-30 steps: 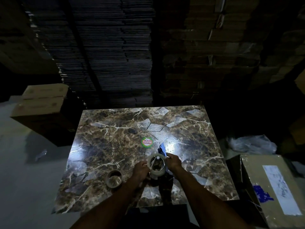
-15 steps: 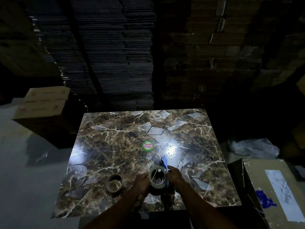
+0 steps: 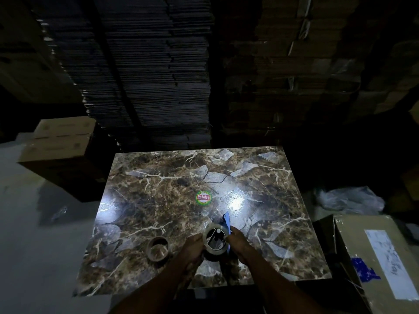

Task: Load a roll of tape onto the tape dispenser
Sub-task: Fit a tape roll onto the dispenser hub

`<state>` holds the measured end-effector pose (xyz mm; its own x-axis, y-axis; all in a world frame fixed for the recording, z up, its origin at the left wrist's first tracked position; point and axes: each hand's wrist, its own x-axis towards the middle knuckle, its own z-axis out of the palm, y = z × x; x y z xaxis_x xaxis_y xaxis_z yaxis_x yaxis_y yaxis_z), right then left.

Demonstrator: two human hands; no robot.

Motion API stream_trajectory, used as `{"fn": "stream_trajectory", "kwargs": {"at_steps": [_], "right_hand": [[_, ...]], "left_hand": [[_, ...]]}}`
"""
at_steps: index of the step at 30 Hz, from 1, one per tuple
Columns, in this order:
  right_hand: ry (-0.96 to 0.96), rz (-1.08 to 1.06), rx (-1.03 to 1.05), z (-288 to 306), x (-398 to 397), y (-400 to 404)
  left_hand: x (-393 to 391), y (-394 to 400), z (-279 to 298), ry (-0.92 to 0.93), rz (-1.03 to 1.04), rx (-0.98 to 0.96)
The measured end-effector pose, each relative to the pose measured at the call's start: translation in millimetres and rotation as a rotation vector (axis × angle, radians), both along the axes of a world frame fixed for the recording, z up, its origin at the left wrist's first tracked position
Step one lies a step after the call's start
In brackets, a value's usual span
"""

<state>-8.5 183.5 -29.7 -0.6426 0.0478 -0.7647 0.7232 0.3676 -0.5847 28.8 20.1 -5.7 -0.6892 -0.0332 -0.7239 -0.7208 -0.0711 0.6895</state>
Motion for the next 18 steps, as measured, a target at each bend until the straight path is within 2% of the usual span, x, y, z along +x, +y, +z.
{"fn": "stream_trajectory", "kwargs": {"at_steps": [5, 11, 14, 18], "right_hand": [[-0.005, 0.022, 0.024, -48, -3, 7], [-0.006, 0.006, 0.016, -5, 3, -1], [-0.005, 0.036, 0.034, -13, 3, 0], [0.006, 0.093, 0.058, -15, 4, 2]], "left_hand": [[-3, 3, 6, 0.024, -0.066, -0.067], [-5, -1, 10, 0.032, -0.173, -0.19], [-4, -3, 15, -0.032, -0.255, -0.152], [-8, 3, 3, 0.092, -0.266, -0.226]]}}
